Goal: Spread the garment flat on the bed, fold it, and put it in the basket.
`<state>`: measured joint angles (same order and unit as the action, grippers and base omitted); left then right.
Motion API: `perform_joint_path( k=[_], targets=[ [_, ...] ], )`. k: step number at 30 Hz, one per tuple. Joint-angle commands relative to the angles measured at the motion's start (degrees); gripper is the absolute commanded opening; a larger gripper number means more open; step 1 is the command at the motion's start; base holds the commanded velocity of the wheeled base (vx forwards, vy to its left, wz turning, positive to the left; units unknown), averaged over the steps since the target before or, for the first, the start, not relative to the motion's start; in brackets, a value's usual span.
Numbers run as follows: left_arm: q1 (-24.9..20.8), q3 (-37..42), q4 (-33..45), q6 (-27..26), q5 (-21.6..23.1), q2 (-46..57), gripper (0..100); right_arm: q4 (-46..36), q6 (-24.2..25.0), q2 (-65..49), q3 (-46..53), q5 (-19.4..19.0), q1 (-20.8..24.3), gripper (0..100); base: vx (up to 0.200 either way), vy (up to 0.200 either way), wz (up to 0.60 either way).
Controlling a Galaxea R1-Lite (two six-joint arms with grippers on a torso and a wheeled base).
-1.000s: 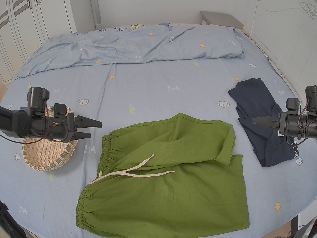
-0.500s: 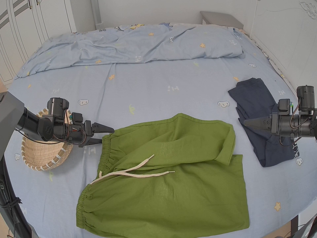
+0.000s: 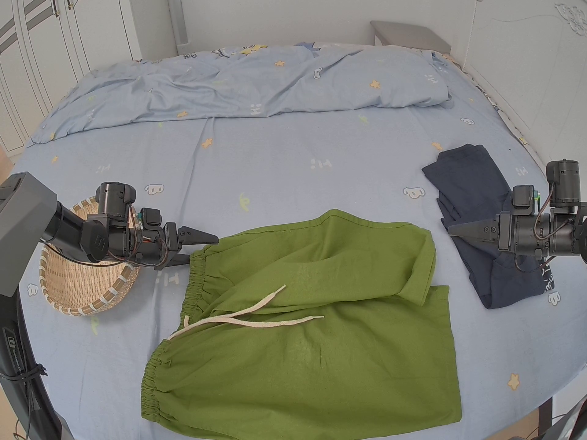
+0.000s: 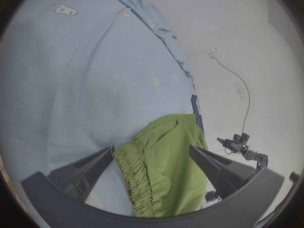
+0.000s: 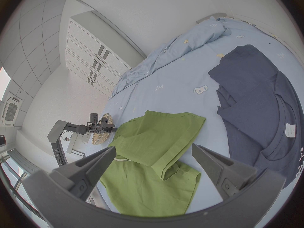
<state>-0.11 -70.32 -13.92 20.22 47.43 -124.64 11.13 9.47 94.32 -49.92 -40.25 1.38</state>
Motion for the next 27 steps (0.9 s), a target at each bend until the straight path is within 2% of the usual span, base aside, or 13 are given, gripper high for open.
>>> perform_joint_path(
  k=[1, 4, 5, 15, 22, 27],
  targets=[
    [0.02, -0.09, 0.03, 0.08, -0.15, -0.96, 100, 0.03, 0.02, -0.01, 0.00, 0.00, 0.12, 100, 0.000, 0.000, 0.00],
    [0.11, -0.35, 0.03, 0.08, -0.15, -1.05, 100, 0.03, 0.02, -0.01, 0.00, 0.00, 0.03, 100, 0.000, 0.000, 0.00],
    [0.11, -0.52, 0.03, 0.08, -0.15, -1.13, 0, 0.03, 0.02, -0.01, 0.00, 0.00, 0.03, 100, 0.000, 0.000, 0.00],
    [0.37, -0.96, 0.03, 0.08, -0.06, -1.75, 0, 0.03, 0.02, -0.01, -0.09, 0.00, 0.03, 100, 0.000, 0.000, 0.00],
    [2.48, -0.52, 0.12, 1.05, -0.15, 0.71, 0, -0.14, 0.64, 4.21, -1.58, -0.09, -0.67, 100, 0.000, 0.000, 0.00],
    [3.89, -0.09, 0.30, 1.05, -0.15, 2.47, 0, 0.12, 8.37, 11.24, -5.27, -0.18, -0.85, 100, 0.000, 0.000, 0.00]
  ],
)
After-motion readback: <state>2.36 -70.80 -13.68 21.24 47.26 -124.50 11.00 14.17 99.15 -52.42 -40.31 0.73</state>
